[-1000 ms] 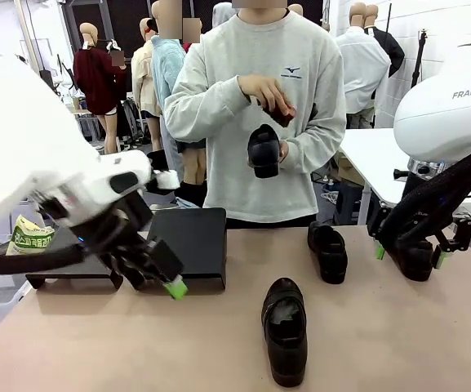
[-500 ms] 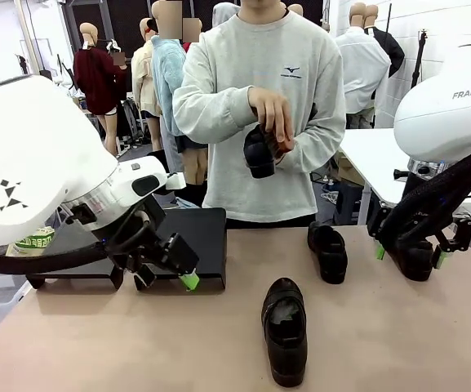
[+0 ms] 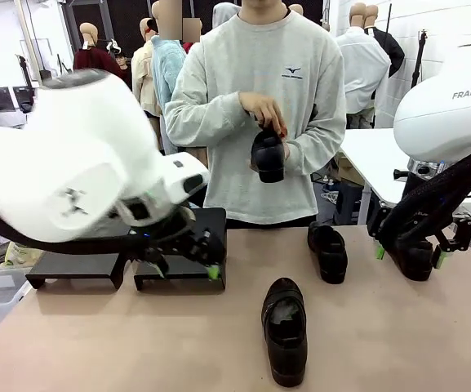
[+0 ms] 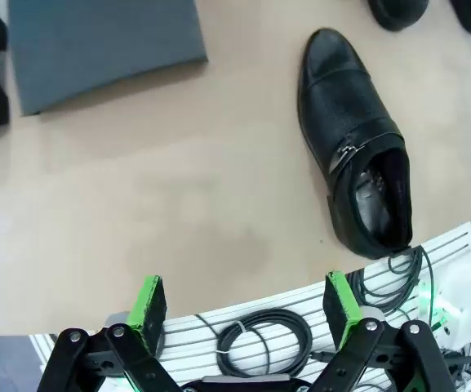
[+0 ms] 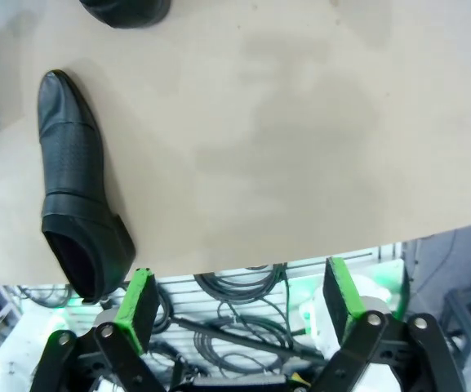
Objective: Organize the shoes by placing them on the stand.
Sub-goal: Place the Shoe from the middle of the table onto the Shoes Stand.
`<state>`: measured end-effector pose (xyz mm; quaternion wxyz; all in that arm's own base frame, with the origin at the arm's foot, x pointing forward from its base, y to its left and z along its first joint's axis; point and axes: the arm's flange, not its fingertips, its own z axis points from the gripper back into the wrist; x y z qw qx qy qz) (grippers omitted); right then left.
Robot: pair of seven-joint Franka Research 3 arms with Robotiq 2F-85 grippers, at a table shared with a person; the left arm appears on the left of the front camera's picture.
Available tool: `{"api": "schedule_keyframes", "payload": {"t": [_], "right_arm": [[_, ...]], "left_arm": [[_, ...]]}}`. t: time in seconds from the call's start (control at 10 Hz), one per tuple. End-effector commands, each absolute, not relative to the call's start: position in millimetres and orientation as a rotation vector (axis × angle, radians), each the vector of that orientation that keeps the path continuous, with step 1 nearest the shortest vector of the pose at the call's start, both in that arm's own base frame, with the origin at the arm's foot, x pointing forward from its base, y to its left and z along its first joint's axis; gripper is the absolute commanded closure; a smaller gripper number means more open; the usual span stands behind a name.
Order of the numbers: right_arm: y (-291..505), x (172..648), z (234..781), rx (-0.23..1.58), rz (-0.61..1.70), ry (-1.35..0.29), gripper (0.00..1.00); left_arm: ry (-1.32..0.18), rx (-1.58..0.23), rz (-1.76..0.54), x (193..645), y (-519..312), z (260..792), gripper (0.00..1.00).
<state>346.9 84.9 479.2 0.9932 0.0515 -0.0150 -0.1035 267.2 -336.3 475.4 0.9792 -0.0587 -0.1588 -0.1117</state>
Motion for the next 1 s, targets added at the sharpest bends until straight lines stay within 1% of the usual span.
{"api": "schedule_keyframes", "payload": {"t": [0.0, 0.1, 0.4, 0.6, 0.9], "right_arm": [[84.1, 350.4, 480.6, 0.095, -0.204, -0.031, 0.0], [84.1, 350.4, 480.6, 0.095, -0.204, -0.031, 0.0], [84.1, 350.4, 480.6, 0.095, -0.204, -0.031, 0.0], [84.1, 350.4, 480.6, 0.095, -0.204, -0.031, 0.0], [84.1, 350.4, 480.6, 0.095, -0.204, -0.031, 0.0]], "left_arm": [[-0.252, -0.083, -0.182, 279.4, -373.3, 451.0, 0.0], [-0.205, -0.1, -0.155, 277.8, -383.5, 437.2, 0.0], [-0.157, -0.119, -0.124, 273.8, -410.2, 415.9, 0.0], [-0.169, -0.141, -0.146, 276.9, -426.1, 409.9, 0.0], [-0.149, -0.134, -0.11, 291.7, -444.9, 397.3, 0.0]]}}
